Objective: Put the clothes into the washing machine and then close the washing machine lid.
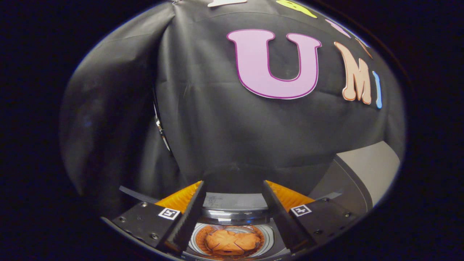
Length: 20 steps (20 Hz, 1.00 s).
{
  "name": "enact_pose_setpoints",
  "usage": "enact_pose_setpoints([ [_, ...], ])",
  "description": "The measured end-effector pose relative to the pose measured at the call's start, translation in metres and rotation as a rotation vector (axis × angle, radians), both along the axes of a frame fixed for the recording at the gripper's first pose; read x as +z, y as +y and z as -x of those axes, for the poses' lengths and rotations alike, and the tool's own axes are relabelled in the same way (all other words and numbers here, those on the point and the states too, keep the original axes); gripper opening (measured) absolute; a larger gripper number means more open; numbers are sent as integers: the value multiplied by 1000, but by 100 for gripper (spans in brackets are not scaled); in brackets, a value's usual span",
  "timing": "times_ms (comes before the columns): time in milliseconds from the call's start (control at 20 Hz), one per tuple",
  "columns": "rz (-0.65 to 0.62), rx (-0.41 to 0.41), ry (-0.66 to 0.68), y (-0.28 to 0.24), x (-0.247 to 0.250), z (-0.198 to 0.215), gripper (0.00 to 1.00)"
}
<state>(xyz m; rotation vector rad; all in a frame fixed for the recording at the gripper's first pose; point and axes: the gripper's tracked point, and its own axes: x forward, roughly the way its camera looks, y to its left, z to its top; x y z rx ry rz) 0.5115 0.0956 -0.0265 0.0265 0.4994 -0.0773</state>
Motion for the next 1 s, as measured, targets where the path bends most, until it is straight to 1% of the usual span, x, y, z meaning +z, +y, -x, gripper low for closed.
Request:
enact_pose_setpoints([
  [350,-17,11,29,-1,-1,-1,95],
  [750,-35,14,31,-1,-2,-1,95],
  [1000,-55,21,66,-1,-5,-2,95],
])
